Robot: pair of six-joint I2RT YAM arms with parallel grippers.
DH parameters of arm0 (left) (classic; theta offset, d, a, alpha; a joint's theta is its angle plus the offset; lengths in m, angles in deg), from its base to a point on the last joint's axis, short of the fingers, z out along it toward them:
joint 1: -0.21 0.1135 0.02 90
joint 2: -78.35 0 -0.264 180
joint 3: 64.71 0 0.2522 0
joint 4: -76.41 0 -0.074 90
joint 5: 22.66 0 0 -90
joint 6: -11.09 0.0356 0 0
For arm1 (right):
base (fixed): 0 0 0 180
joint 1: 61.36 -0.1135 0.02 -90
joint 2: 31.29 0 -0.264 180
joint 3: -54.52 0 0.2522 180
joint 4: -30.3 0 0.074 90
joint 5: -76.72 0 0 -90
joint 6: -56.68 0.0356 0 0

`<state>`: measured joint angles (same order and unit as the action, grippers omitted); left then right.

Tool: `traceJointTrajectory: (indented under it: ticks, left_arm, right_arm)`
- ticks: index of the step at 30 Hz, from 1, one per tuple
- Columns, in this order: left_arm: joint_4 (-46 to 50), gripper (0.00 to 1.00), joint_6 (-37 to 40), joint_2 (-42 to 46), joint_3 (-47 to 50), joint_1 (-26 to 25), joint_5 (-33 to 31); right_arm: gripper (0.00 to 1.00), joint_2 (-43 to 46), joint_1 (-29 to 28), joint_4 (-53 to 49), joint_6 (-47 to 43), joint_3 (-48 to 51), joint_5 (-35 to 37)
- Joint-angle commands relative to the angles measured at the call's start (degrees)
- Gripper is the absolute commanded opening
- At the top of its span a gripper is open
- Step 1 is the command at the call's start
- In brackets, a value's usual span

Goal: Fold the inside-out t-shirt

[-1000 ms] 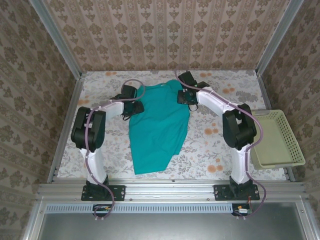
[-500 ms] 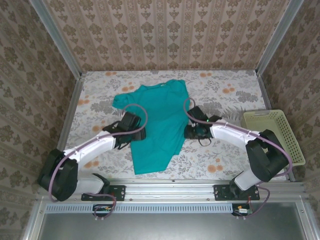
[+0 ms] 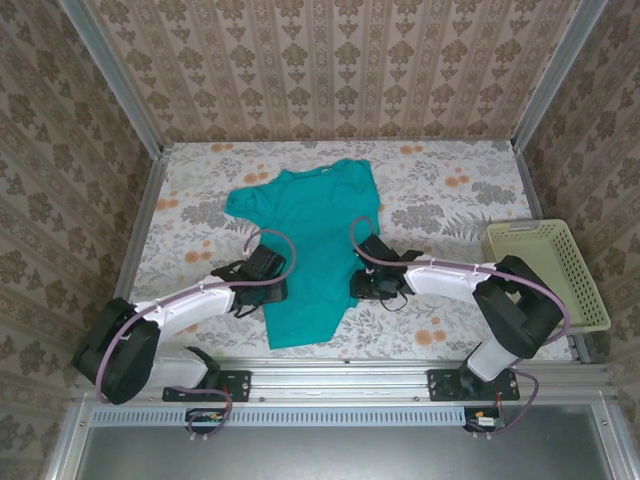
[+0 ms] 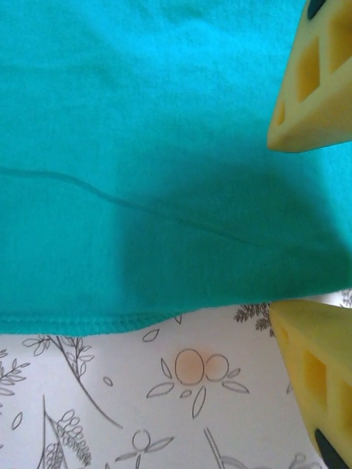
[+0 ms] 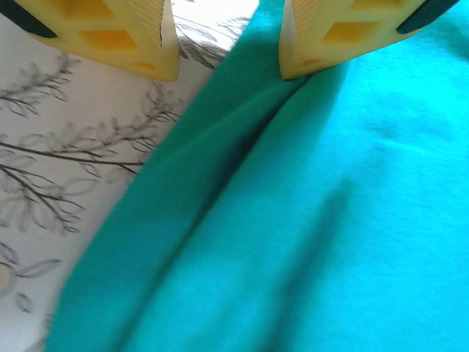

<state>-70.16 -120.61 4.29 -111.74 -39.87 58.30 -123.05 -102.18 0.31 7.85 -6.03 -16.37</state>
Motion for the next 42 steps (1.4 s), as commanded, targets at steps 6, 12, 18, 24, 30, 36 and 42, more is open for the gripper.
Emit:
traceJointTrajectory:
  ticks: [6,12,18,24,30,36,42]
  left_arm:
    - [-2.51,0.35,-1.02,-2.53,-0.15,-0.70,-0.17]
    - [-1.15,0.13,1.01,-3.36,-2.23,0.59,-1.67]
    - [0.78,0.00,3.39,-1.50,-4.91,2.37,-1.08]
    - [4.24,0.00,4.95,4.65,-8.37,2.90,-2.70]
    - [3.14,0.00,5.46,5.07,-7.91,6.70,-2.47]
    - [6.30,0.00,7.70,-10.36,-14.52,11.30,-1.60]
    - [10.15,0.35,9.63,-7.81,-15.93,9.63,-5.87]
  right_arm:
    - [0.27,-3.46,-2.90,-3.74,0.06,-6.20,5.67]
    - [0.06,-0.67,-3.24,-9.97,-1.48,-8.23,13.79]
    - [0.00,6.60,-3.19,-17.96,-4.25,-9.44,24.42]
    - [0.00,15.62,-3.09,-24.12,-8.12,-11.72,29.87]
    - [0.00,19.91,-0.23,-22.49,-10.48,-10.13,28.02]
    - [0.00,6.63,8.84,-17.05,-8.55,-10.54,15.22]
    - [0.39,4.96,8.91,-18.51,-10.27,-11.81,18.20]
